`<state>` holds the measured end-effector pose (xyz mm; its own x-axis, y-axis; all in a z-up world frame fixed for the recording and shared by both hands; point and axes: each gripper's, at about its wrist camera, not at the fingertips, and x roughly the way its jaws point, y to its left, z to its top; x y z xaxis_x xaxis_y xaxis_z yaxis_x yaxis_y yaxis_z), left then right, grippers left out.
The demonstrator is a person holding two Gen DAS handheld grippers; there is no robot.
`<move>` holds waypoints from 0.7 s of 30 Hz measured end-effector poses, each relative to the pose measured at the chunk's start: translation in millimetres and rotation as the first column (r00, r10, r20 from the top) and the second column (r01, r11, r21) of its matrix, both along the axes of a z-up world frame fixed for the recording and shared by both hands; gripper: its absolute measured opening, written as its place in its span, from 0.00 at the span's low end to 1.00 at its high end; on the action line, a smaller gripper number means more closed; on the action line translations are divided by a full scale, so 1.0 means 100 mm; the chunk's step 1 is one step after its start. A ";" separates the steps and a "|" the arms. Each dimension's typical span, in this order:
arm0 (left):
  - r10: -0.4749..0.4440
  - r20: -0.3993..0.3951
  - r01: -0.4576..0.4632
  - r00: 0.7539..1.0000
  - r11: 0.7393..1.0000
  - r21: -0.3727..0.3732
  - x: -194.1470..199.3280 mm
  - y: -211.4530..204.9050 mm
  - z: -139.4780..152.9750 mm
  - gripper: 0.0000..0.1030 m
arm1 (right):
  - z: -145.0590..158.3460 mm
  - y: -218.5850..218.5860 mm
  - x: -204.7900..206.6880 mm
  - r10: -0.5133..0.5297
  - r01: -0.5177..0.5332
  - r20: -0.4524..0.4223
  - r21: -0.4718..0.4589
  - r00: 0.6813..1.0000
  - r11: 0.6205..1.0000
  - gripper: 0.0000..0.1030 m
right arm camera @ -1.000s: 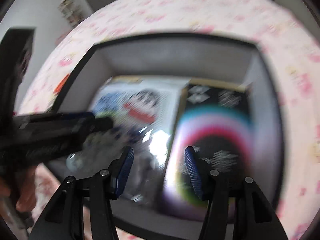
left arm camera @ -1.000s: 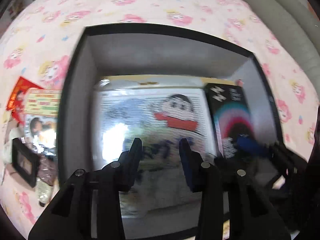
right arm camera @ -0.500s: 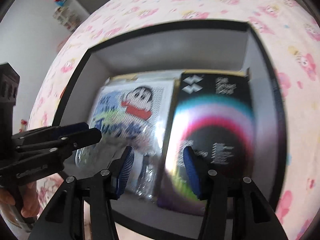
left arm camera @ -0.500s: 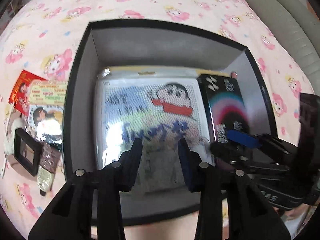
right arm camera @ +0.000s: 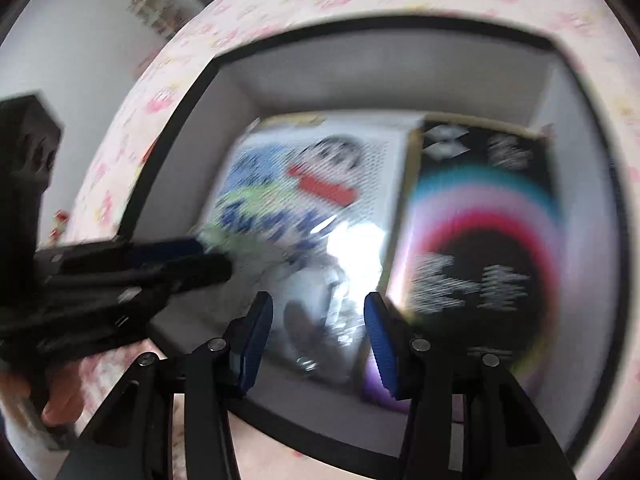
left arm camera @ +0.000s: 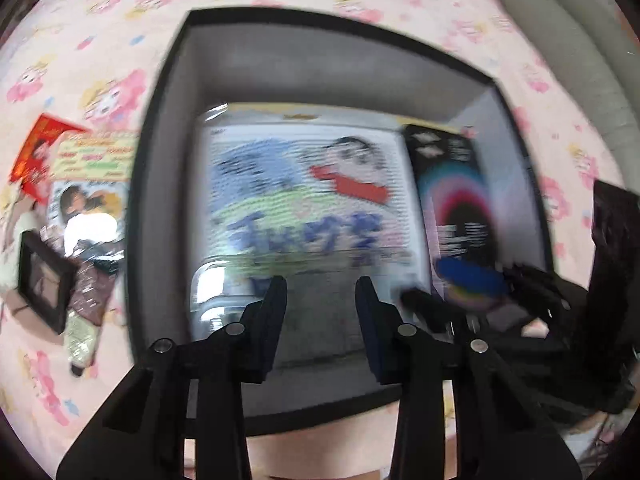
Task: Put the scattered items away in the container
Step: 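Withdraw the left gripper from the box and lift it away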
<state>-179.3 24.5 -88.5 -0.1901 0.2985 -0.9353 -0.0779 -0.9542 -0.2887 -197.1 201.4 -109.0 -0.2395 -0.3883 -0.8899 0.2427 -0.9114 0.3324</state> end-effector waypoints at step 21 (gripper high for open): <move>0.020 0.048 -0.016 0.999 0.997 -0.076 -0.14 0.05 -0.26 0.36 | -0.01 -0.01 0.08 -0.012 0.020 -0.047 0.173 0.999 0.985 0.47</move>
